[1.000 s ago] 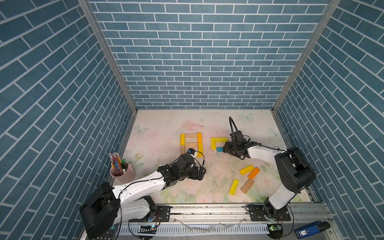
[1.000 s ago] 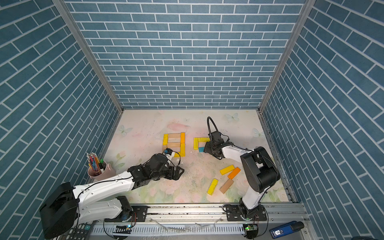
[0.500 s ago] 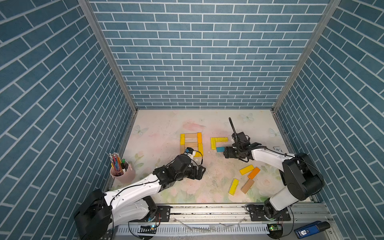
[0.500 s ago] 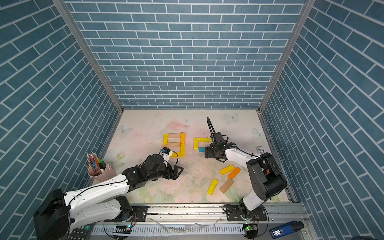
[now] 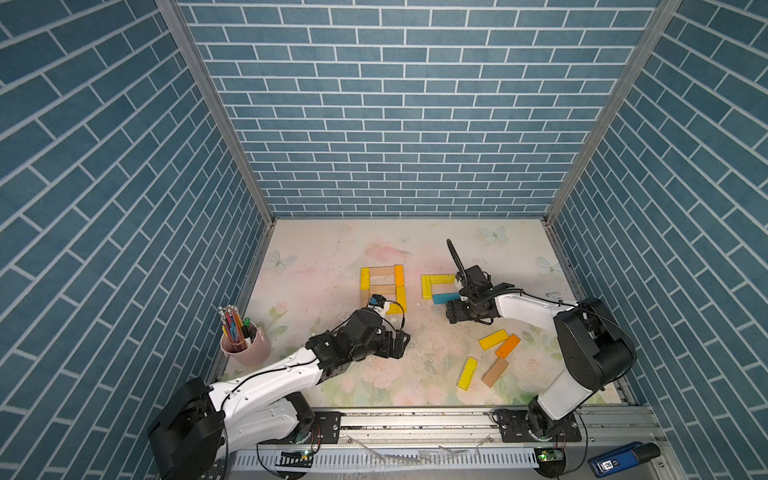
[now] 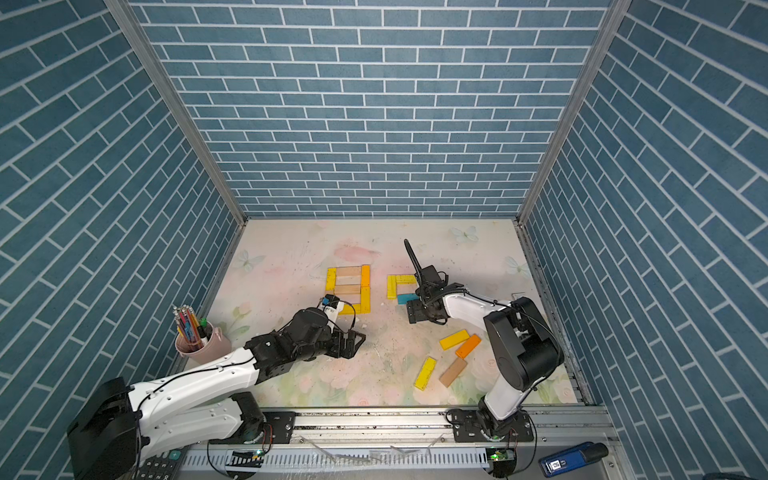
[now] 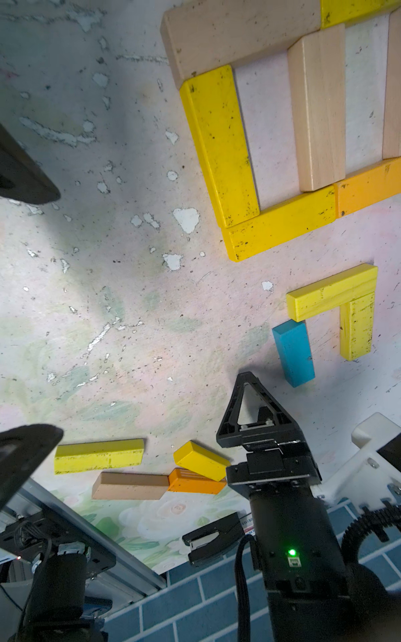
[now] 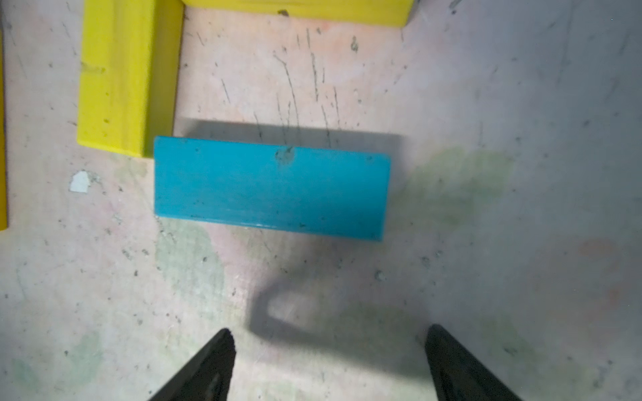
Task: Assemble the number 8 with building blocks
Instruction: Assemble the building block at the center of the board.
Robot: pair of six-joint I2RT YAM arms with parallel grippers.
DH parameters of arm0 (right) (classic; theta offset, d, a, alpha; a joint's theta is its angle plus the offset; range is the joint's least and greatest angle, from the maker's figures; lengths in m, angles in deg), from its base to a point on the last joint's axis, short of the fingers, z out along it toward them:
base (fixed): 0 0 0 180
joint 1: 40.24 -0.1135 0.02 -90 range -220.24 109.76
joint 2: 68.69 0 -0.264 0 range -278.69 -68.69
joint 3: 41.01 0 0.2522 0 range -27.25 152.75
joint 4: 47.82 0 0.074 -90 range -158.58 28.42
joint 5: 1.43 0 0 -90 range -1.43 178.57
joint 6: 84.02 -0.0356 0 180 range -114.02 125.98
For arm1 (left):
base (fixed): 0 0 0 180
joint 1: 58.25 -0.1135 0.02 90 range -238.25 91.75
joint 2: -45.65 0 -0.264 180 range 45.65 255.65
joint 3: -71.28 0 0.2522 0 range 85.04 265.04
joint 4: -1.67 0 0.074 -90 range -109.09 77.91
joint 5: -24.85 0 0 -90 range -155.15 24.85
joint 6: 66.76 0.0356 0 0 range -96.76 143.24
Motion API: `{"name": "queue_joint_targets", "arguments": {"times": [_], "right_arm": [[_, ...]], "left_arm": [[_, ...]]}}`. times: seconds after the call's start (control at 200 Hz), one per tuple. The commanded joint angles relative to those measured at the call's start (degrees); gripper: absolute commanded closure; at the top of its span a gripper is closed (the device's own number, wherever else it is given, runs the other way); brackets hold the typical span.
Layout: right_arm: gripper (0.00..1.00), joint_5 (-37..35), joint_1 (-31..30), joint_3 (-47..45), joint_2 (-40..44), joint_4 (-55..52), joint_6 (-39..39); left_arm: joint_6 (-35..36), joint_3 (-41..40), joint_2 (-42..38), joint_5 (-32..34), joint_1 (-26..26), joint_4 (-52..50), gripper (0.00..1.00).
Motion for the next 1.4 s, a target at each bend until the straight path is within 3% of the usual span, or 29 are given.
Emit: {"name": "queue_joint_targets", "arguments": {"times": [0.0,0.555,1.395], "right_arm": [[0.13,-1.5,-0.6,1.0,-2.1,-1.7,1.6],[0.17,-2.5,-1.8,6.3,-7.3,-1.7,-1.0],[0.27,-0.3,-2.3,8.2,-8.4,0.2,-2.6]], "left_arm": [[-0.3,0.3,-0.1,0.5,-1.1,0.1,0.00],[-1.1,-1.4,-0.5,-0.8,-2.5,1.2,0.01],[-1.4,-2.4,-1.2,-1.0,-2.5,1.2,0.00]]}}
